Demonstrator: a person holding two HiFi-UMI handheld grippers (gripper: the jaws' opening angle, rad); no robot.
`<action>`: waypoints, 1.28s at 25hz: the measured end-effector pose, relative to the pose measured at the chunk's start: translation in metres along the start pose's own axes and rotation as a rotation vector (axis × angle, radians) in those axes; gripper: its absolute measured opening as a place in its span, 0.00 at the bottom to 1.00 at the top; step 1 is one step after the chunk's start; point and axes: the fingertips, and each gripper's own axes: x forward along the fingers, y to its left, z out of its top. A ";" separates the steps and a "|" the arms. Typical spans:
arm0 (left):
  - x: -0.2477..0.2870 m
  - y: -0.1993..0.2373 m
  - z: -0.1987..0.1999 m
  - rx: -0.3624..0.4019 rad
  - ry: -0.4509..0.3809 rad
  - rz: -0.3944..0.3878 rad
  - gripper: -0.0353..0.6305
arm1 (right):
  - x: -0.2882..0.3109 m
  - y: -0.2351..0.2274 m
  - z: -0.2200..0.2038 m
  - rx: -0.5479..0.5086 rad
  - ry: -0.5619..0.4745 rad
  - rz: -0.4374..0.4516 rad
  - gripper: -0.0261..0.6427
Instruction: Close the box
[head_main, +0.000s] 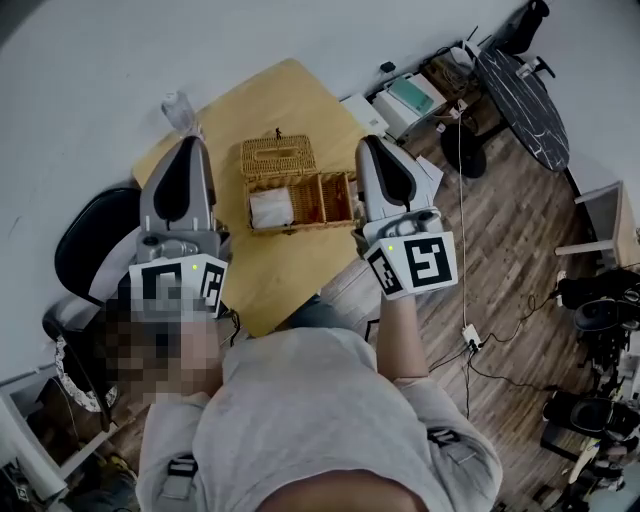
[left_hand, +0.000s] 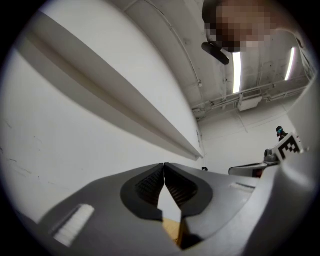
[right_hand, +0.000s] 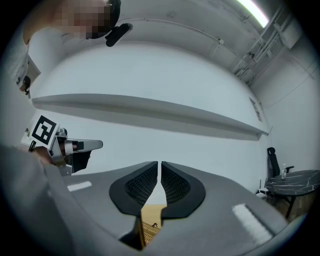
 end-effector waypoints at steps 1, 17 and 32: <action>0.003 0.002 -0.002 0.003 0.003 0.016 0.14 | 0.008 -0.002 -0.003 0.004 0.011 0.024 0.08; 0.016 0.021 -0.029 0.053 0.056 0.242 0.14 | 0.116 -0.017 -0.094 0.031 0.284 0.379 0.08; 0.011 0.032 -0.052 0.079 0.110 0.378 0.14 | 0.163 0.000 -0.216 0.216 0.658 0.558 0.18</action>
